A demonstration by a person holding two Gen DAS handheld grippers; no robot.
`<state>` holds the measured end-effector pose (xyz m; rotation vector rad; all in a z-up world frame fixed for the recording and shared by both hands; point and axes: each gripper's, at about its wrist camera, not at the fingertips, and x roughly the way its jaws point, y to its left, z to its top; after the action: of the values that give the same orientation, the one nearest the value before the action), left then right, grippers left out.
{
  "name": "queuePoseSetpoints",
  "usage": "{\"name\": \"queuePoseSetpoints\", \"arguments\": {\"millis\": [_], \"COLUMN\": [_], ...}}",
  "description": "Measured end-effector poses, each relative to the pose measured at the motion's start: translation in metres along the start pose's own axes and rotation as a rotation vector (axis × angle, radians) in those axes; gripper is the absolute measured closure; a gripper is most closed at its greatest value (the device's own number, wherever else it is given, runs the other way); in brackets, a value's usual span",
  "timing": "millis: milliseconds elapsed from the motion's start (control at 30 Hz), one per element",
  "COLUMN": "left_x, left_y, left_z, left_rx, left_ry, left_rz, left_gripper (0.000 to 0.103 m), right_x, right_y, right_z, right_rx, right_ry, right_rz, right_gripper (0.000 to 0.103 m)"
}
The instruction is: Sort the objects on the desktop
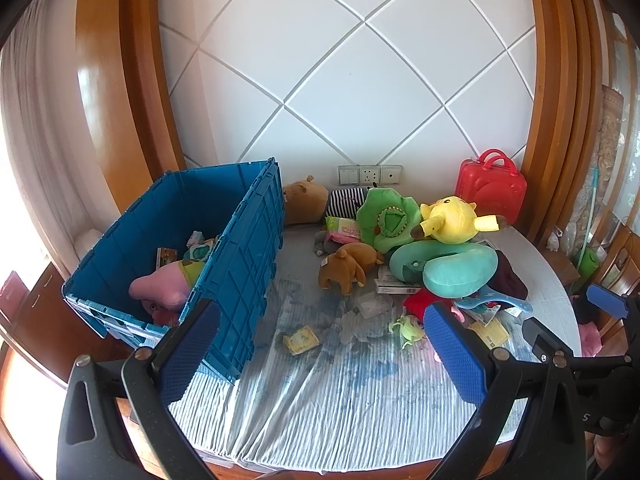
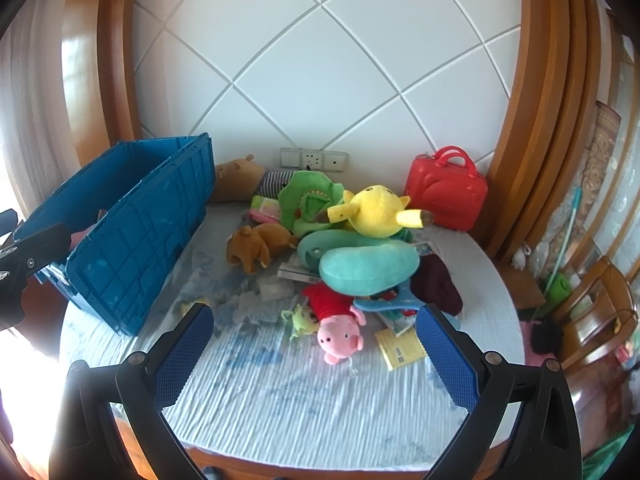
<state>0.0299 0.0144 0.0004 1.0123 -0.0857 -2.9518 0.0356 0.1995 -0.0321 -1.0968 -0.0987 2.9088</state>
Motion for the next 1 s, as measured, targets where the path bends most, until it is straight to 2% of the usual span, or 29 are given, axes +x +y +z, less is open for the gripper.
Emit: {"name": "queuePoseSetpoints", "arguments": {"millis": [433, 567, 767, 1000], "left_x": [0.012, 0.027, 0.074, 0.163], "left_y": [-0.014, -0.01, -0.003, 0.006], "left_z": [-0.003, -0.008, -0.022, -0.052], "left_rx": [0.004, -0.003, 0.004, 0.025], "left_ry": [0.025, 0.058, 0.138, 0.221], "left_rz": [0.006, -0.015, -0.066, -0.088], "left_gripper": [0.0, 0.0, 0.0, 0.0], "right_x": [0.01, 0.016, 0.037, 0.08], "right_y": [-0.009, -0.011, -0.014, -0.011], "right_z": [-0.002, -0.006, -0.014, -0.021], "right_rx": [0.003, 0.008, 0.015, 0.021], "right_ry": [0.002, 0.005, 0.046, 0.124], "right_rz": [0.015, 0.024, 0.007, -0.011], "right_gripper": [0.001, 0.001, 0.001, 0.001]}}
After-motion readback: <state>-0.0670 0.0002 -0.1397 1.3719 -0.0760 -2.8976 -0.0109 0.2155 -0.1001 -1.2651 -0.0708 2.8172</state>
